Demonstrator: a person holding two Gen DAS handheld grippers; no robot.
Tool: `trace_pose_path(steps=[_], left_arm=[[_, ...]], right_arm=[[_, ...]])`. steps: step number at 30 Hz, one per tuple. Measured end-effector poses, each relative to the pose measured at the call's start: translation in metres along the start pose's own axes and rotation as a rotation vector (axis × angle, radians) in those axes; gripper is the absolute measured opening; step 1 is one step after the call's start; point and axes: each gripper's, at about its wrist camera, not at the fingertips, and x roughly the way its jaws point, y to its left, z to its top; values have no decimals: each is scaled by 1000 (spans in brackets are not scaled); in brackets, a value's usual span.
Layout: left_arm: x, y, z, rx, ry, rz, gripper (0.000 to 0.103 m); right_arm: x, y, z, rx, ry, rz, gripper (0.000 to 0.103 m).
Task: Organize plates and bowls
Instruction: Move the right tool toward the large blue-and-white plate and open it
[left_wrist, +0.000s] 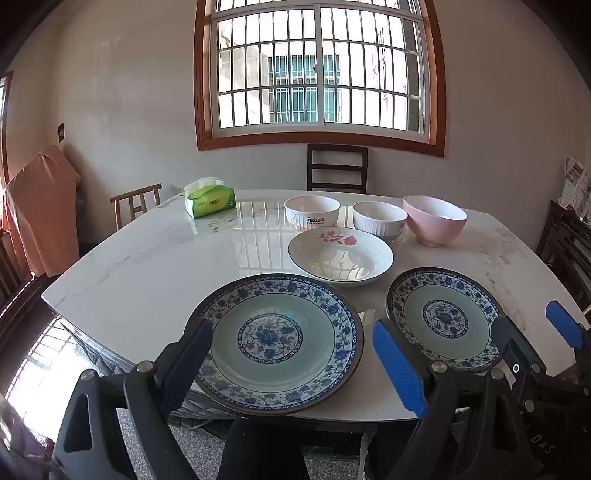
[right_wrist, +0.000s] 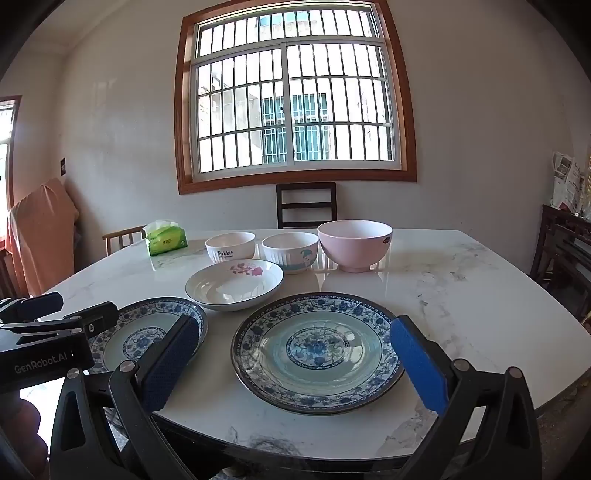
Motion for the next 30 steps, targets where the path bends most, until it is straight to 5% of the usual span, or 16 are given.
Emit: trace_pose_path(steps=[14, 21, 25, 30], left_arm=[[-1, 20, -10, -38, 39, 17, 91], [-5, 30, -7, -38, 56, 30, 91], [-3, 37, -5, -49, 74, 20, 91], [2, 44, -2, -54, 101, 27, 91]], right_arm=[[10, 4, -7, 84, 110, 155, 103], [8, 2, 5, 252, 229, 393, 102], [19, 3, 6, 379, 342, 541, 97], [34, 11, 7, 432, 447, 610, 78]])
